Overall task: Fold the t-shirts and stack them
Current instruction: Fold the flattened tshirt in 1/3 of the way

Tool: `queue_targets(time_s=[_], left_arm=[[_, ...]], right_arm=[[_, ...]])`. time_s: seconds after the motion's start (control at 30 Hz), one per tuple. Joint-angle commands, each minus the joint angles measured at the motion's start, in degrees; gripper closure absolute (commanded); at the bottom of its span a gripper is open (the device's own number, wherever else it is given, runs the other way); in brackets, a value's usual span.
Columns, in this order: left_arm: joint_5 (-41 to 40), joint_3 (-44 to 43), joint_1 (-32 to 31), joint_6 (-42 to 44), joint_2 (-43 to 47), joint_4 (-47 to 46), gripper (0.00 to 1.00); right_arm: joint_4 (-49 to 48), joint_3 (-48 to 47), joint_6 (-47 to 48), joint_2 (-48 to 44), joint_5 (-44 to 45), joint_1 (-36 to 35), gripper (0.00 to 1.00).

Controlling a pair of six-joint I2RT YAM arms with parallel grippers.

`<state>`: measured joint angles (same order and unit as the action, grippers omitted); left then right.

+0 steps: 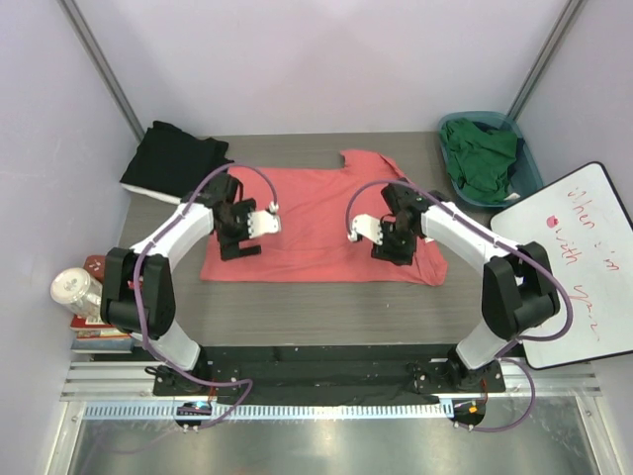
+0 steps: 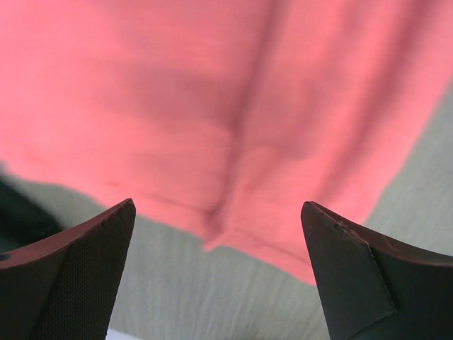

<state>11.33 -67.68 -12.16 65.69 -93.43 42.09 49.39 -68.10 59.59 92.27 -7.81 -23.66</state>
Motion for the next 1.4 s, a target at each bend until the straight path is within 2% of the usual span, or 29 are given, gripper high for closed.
queue_targets(time_s=[0.0, 0.17, 0.27, 0.4, 0.8, 0.93, 1.03, 1.13, 1.23, 1.33, 1.37], left_arm=[[-1.9, 6.9, -2.2, 8.6, 2.3, 1.0, 0.00], [-6.1, 11.7, -3.2, 10.1, 0.2, -5.4, 0.00], [-9.2, 10.0, -3.1, 8.5, -2.2, -9.4, 0.00], [-7.7, 7.1, -2.8, 8.2, -1.8, -5.4, 0.00], [-4.6, 10.7, -2.8, 10.8, 0.8, -0.2, 0.00], [-4.5, 11.9, -2.8, 11.7, -0.3, -0.2, 0.01], [-4.4, 11.7, -2.8, 11.6, -2.0, -0.1, 0.09], [-5.0, 11.3, -2.8, 11.5, -3.3, -0.6, 0.11], [-5.4, 10.6, -2.8, 11.5, -4.4, -0.1, 0.19], [-4.6, 9.9, -2.8, 12.1, -4.4, 2.7, 0.57], [-4.4, 9.9, -2.8, 12.4, -4.2, 3.4, 0.85]], right_arm=[[4.4, 4.3, 2.0, -0.1, -1.4, 0.0, 0.46], [-1.0, 8.9, 1.2, 1.7, -0.3, 0.0, 0.48], [-2.4, 8.7, 0.9, 2.7, -0.1, 0.1, 0.48], [-1.5, 7.3, 1.4, 2.6, -0.2, 0.1, 0.49], [-1.3, 8.1, 2.8, 1.9, -0.4, 0.1, 0.44], [-2.4, 8.7, 3.1, 4.3, 0.2, 0.1, 0.49], [-2.9, 8.5, 3.0, 6.1, -0.6, 0.1, 0.55], [-3.2, 8.2, 2.8, 7.7, -0.9, 0.0, 0.59], [-3.1, 8.3, 2.7, 8.1, -1.0, 0.1, 0.71], [-1.7, 8.4, 3.1, 7.4, -1.2, 0.1, 0.88], [-1.4, 8.6, 3.2, 6.7, -1.2, 0.1, 0.94]])
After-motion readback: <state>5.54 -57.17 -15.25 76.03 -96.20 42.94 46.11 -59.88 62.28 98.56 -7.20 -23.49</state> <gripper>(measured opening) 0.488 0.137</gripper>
